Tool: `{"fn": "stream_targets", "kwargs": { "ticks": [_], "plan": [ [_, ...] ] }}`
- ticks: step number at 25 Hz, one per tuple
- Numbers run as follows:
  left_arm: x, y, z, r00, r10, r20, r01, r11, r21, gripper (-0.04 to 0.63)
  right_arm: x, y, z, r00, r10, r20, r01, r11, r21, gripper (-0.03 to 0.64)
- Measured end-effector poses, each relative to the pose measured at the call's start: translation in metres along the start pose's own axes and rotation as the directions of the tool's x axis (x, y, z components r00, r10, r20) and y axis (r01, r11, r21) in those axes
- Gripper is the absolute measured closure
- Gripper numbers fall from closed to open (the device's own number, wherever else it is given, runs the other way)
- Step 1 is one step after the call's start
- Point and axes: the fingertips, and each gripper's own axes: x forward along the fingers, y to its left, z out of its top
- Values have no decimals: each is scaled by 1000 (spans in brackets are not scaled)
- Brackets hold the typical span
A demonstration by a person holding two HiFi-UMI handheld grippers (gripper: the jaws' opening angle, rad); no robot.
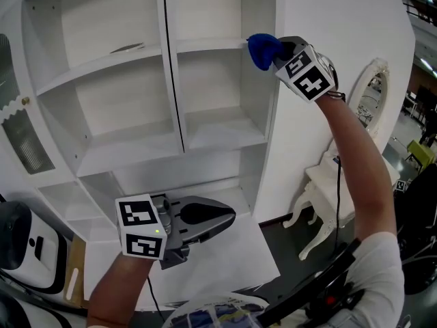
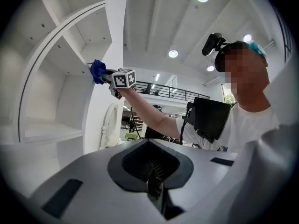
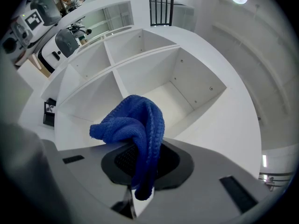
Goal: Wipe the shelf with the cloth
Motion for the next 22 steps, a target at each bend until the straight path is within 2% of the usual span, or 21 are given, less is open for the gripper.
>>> {"fn": "stream_targets", "kwargs": {
  "ticks": [7, 22],
  "plan": [
    [14, 1, -7, 1000, -9, -10, 9, 1000, -13, 583, -6, -13, -30, 1000, -23, -18, 24, 998, 61, 549],
    [27, 3, -25, 1000, 0, -31, -2, 999, -52, 583, -7, 20, -64, 1000, 12, 16, -14, 987, 163, 549]
  ]
}}
